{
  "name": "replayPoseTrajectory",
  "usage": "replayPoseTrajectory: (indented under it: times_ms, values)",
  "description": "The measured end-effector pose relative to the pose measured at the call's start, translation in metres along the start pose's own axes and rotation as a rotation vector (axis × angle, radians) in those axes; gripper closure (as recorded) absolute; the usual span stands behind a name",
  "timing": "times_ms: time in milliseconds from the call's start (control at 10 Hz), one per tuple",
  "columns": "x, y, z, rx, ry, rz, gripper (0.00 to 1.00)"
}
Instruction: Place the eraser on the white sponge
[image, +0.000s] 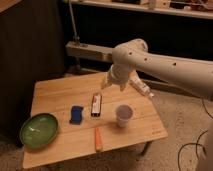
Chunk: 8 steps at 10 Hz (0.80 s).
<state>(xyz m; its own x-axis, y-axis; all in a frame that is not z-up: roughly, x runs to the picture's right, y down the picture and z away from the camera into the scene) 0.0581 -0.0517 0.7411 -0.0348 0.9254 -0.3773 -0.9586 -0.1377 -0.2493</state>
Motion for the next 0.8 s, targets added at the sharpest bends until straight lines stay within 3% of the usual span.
replayPoseTrajectory:
  times_ms: [200, 300, 600, 800]
  values:
    - [-0.032, -0.013, 0.009, -0.097, -0.061, 0.011, 0.35]
    - [-0.039, -0.014, 0.013, -0.122, -0.071, 0.014, 0.35]
    - [-0.049, -0.007, 0.032, -0.193, -0.056, 0.009, 0.35]
    - [-0.055, 0.022, 0.054, -0.226, -0.015, -0.02, 0.35]
